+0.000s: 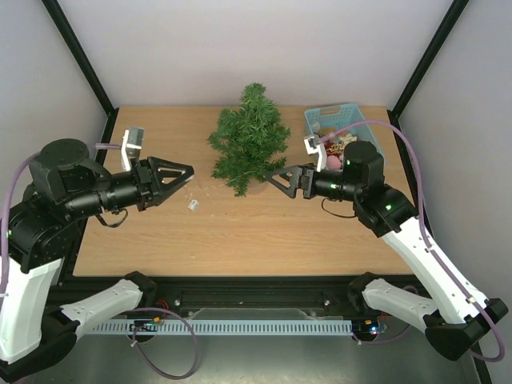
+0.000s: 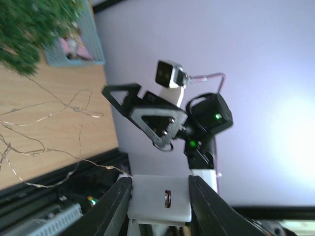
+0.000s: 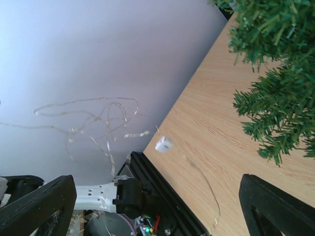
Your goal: Decorate the small christmas tree
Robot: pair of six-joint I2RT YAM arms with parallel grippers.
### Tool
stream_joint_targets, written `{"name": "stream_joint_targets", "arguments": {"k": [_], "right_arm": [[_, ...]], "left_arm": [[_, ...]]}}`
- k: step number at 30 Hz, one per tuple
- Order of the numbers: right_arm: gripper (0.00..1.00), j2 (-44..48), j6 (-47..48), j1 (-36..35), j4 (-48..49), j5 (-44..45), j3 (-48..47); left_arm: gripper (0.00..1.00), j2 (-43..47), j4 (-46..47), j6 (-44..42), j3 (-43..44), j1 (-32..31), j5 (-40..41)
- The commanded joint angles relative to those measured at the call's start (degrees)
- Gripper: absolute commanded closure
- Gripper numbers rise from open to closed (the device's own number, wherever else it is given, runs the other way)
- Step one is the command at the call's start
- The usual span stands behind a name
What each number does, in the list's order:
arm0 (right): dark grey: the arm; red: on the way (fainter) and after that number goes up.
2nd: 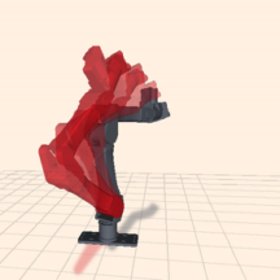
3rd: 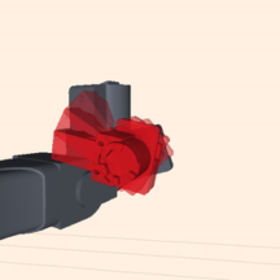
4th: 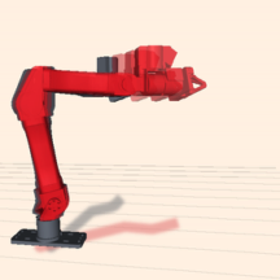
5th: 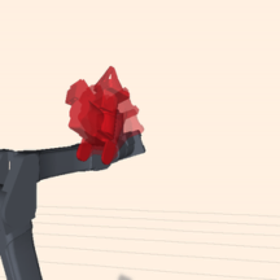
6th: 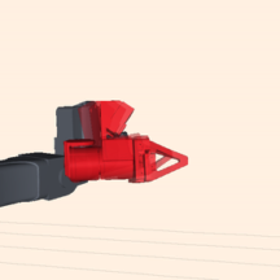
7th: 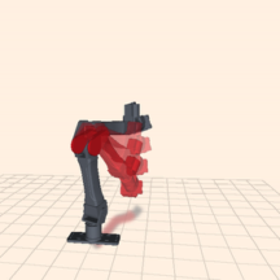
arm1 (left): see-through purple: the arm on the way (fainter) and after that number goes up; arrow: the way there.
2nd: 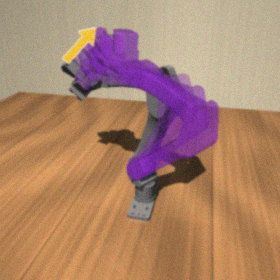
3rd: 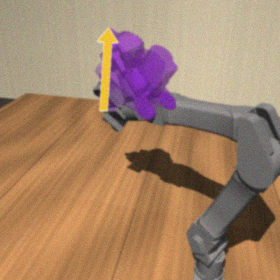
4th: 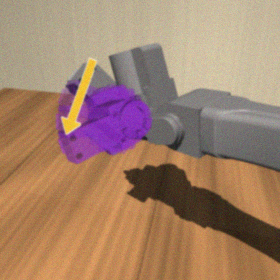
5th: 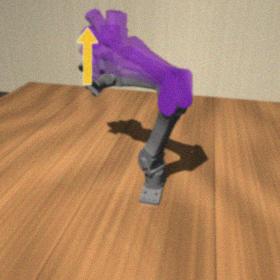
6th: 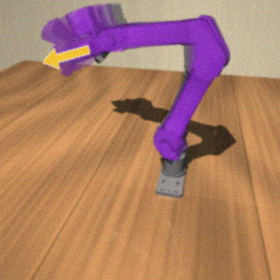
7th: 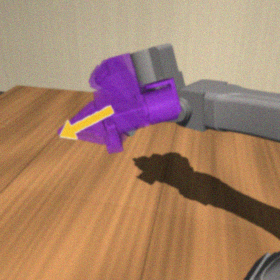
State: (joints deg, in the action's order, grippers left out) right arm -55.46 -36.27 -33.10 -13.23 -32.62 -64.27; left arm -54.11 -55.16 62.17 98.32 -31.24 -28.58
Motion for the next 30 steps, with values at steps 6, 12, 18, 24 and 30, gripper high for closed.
{"name": "stream_joint_targets", "arguments": {"k": [6, 12, 18, 24, 30], "right_arm": [[0.12, -0.7, -3.8, -0.4, -1.5, -2.0, -1.6], [0.12, 1.3, -0.6, -0.4, -6.2, 5.2, -4.3], [0.15, 6.2, -2.3, -0.3, -9.6, 16.9, 2.0], [0.17, 7.1, -8.1, -0.3, -6.4, 12.2, 9.6], [0.24, 5.6, -12.0, -0.3, 3.9, 2.2, 21.7]], "left_arm": [[0.67, -3.3, 11.0, 10.7, 0.7, -0.3, -19.2], [0.67, -5.2, 9.4, 11.1, -0.3, -0.2, -23.0], [0.67, 0.6, 13.4, 9.6, -9.7, -0.3, -22.4], [0.67, 4.4, 26.7, 15.5, -14.8, -0.3, -20.4], [0.67, 2.2, 29.0, 16.4, -12.8, -0.3, -22.2]]}}
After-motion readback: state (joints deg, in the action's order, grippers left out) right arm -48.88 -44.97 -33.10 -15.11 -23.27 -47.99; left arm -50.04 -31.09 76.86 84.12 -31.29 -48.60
